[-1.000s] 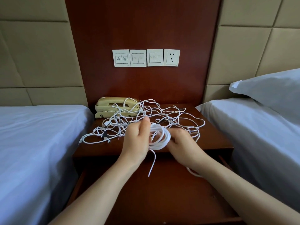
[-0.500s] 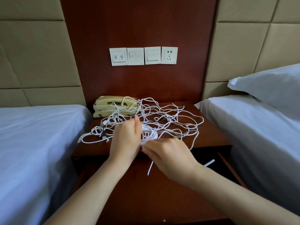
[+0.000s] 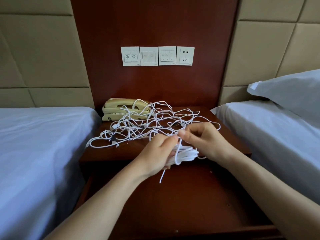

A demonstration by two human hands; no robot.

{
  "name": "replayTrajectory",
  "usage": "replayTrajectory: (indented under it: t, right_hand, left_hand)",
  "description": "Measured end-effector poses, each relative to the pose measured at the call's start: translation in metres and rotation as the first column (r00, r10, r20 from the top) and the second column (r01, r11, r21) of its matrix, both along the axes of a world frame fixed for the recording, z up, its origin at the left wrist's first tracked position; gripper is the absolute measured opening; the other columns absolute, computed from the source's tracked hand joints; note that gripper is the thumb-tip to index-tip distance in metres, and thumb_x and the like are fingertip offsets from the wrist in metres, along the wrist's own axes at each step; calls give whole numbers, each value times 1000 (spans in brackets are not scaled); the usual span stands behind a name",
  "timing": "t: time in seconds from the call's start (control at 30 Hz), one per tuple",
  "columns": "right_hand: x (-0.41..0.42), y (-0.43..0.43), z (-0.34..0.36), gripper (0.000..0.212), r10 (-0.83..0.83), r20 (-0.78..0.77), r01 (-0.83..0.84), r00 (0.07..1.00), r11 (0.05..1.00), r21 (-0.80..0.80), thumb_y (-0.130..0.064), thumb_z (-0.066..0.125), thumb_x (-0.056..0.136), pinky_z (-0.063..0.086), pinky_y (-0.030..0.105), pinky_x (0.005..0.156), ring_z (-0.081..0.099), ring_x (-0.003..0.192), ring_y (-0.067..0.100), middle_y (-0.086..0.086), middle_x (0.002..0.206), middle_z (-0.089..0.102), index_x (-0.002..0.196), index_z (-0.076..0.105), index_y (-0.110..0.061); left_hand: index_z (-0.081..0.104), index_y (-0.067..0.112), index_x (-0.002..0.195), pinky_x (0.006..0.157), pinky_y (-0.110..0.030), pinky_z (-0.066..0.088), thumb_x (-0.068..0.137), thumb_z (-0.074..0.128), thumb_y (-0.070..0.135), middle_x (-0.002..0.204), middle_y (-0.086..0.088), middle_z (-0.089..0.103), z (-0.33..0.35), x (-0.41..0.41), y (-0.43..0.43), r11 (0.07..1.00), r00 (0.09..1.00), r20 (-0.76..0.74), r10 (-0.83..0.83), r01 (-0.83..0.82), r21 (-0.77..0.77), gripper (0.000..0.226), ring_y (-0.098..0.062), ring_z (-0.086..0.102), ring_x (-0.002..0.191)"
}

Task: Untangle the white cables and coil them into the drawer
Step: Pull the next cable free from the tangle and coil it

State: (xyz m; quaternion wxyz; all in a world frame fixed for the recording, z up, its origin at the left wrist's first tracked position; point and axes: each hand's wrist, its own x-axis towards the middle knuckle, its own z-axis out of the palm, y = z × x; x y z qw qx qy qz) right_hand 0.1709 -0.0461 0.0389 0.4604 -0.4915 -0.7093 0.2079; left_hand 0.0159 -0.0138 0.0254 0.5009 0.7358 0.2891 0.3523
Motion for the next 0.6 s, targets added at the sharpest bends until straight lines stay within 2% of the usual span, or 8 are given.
replayTrajectory:
  t: [0.07, 0.13, 0.17, 0.23, 0.3, 0.37, 0.5, 0.6]
  right_hand:
    - [-1, 3, -5, 48, -28, -49, 29, 998, 1000, 13, -40, 53, 86, 25, 22, 46, 30, 50, 3, 0, 49, 36, 56, 49, -3]
    - [-8, 6, -15, 51, -44, 25, 43, 999, 999, 23, -40, 51, 93, 34, 35, 53, 40, 56, 10, 17, 56, 50, 65, 56, 3]
    - [-12, 5, -20, 46, -51, 88, 49, 995, 999, 23, -36, 49, 92, 38, 38, 56, 43, 58, 11, 20, 62, 56, 69, 59, 2]
    - [-21, 0, -27, 38, -55, 217, 50, 975, 998, 30, -29, 49, 93, 38, 37, 59, 43, 55, 12, 14, 61, 54, 68, 56, -1]
    - [-30, -6, -27, 37, -47, 336, 26, 941, 997, 68, -27, 49, 96, 38, 34, 61, 47, 56, 16, 7, 60, 52, 65, 51, -7]
    - [-41, -12, -26, 33, -39, 444, -13, 895, 993, 115, -31, 44, 96, 42, 39, 64, 50, 62, 22, 2, 63, 52, 68, 46, -16]
    - [-51, -19, -21, 28, -50, 537, -54, 842, 983, 175, -33, 37, 93, 45, 47, 64, 52, 69, 27, -1, 70, 54, 71, 45, -20]
    - [-43, -21, -9, 24, -118, 496, -44, 860, 952, 304, -27, 46, 93, 46, 38, 64, 57, 70, 19, -4, 74, 63, 78, 61, -17]
  left_hand:
    - [41, 16, 49, 37, -12, 27, 101, 32, 17, 36, 8, 35, 2, 1, -2, 1000, 997, 72, 1, 1, -21, 53, -3, 32, 30]
    - [46, 16, 42, 39, -12, 25, 102, 33, 18, 36, 8, 36, 2, 0, 0, 998, 988, 144, 62, -61, -9, 61, -5, 30, 31]
    - [48, 16, 39, 40, -13, 24, 102, 34, 17, 35, 8, 35, 3, -1, 3, 994, 978, 178, 112, -112, -8, 64, -6, 29, 31]
    - [44, 16, 40, 42, -18, 24, 101, 36, 17, 36, 8, 34, 4, -5, 8, 966, 947, 207, 247, -256, 21, 62, -8, 28, 33]
    - [35, 16, 44, 45, -25, 24, 100, 38, 17, 37, 9, 31, 5, -9, 14, 892, 901, 162, 403, -426, 149, 56, -7, 27, 37]
    - [26, 18, 45, 43, -21, 19, 99, 40, 15, 33, 8, 25, 4, -11, 18, 811, 853, 135, 505, -522, 264, 56, -7, 27, 37]
    - [25, 20, 43, 43, -22, 23, 97, 42, 13, 34, 7, 25, -1, -16, 19, 704, 818, 86, 568, -537, 465, 58, -9, 38, 39]
    - [28, 20, 46, 52, -32, 20, 98, 38, 18, 42, 5, 31, -1, -21, 23, 661, 835, 11, 549, -442, 607, 53, -12, 35, 43]
